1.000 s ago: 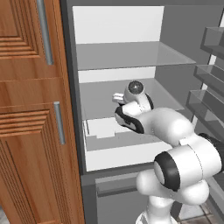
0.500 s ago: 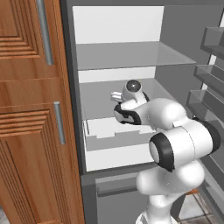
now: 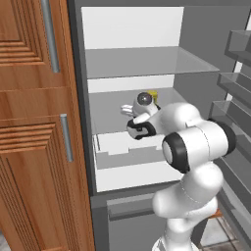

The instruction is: Move the mustard and eggplant from the second highest shelf to the top shelf to make space. Then, place the pitcher from the counter on the cleared second highest shelf.

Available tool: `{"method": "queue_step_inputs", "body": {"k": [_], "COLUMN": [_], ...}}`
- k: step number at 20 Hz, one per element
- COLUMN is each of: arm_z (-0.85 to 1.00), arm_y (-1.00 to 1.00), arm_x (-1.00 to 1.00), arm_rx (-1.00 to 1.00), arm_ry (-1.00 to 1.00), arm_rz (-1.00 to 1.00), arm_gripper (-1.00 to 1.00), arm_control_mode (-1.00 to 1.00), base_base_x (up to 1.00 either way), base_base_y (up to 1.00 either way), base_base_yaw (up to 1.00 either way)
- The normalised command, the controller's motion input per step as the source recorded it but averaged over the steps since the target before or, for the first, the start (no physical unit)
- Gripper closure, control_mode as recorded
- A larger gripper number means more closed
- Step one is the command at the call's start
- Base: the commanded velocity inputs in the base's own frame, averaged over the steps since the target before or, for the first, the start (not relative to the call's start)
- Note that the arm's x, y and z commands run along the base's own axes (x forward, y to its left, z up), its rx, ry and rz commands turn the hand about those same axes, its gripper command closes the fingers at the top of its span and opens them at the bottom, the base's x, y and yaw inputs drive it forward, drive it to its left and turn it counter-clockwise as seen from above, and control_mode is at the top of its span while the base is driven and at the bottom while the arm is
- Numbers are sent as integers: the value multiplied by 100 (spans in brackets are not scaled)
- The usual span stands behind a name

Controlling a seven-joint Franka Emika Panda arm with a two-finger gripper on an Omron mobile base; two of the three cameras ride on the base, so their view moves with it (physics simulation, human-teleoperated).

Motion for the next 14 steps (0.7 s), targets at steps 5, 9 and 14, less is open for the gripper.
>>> {"method": "queue_step_inputs", "body": {"k": [5, 9, 14], "arm_z": [-18, -15, -14], "arm_y": [3, 0, 0], "arm_x": [31, 26, 22], "arm_rx": [0, 0, 0], "arm_ry": [0, 0, 0], "arm_rz": [0, 0, 0], "arm_gripper": [-100, -100, -100], "arm_control_mode": [-100, -100, -100], "base_base_x": [0, 0, 0], "base_base_y": [0, 0, 0], "base_base_yaw": [0, 0, 0]}}
